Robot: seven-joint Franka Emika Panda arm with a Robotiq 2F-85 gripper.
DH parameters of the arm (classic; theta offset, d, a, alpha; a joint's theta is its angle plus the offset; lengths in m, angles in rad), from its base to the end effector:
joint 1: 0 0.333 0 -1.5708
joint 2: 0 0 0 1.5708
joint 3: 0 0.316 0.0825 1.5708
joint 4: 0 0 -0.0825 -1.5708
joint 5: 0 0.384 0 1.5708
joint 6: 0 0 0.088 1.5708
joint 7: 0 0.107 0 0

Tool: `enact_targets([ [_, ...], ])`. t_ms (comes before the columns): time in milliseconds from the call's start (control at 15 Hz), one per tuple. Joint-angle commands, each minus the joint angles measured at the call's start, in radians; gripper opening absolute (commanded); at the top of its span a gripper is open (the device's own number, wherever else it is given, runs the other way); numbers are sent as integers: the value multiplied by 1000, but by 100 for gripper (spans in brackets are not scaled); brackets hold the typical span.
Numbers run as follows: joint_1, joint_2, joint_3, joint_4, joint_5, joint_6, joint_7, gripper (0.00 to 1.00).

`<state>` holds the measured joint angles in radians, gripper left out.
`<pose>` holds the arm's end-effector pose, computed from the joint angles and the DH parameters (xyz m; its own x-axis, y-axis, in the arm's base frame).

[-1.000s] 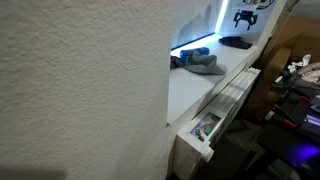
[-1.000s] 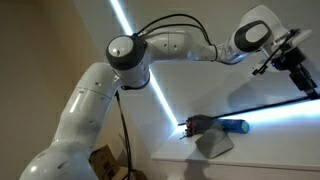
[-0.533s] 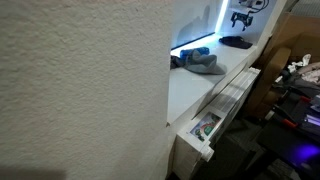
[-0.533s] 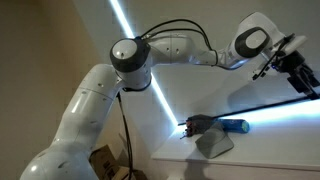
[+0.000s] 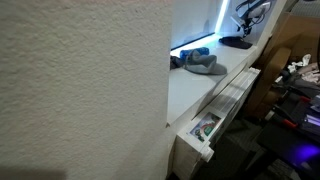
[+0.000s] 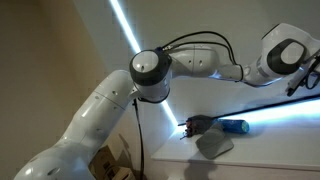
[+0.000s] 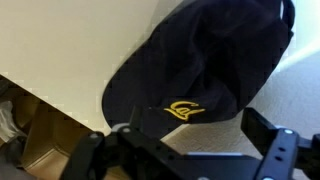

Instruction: Move the white hat to the left, put the black hat on top of it, and move the shirt to the right

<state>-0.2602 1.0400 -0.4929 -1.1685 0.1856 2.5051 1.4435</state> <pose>0.6651 -0.4369 0.2375 -0.4626 -0.8326 0.3046 -0.8712 0.3633 -0.3301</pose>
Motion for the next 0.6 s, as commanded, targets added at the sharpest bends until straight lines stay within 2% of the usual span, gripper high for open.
enact_targets([
  [0, -7, 11, -3, 14, -1, 0, 17, 100],
  [133, -7, 19, -4, 28, -1, 0, 32, 100],
  [200, -25, 8, 25, 25, 8, -1, -18, 100],
  [267, -111, 1, 141, 81, -11, -64, -124, 100],
  [333, -145, 20, 170, 124, 6, -100, -162, 100],
  [400, -172, 50, 183, 182, 53, -170, -217, 100],
  [467, -90, 17, 116, 77, 13, -77, -115, 100],
  [533, -121, 21, 143, 103, 26, -115, -156, 100],
])
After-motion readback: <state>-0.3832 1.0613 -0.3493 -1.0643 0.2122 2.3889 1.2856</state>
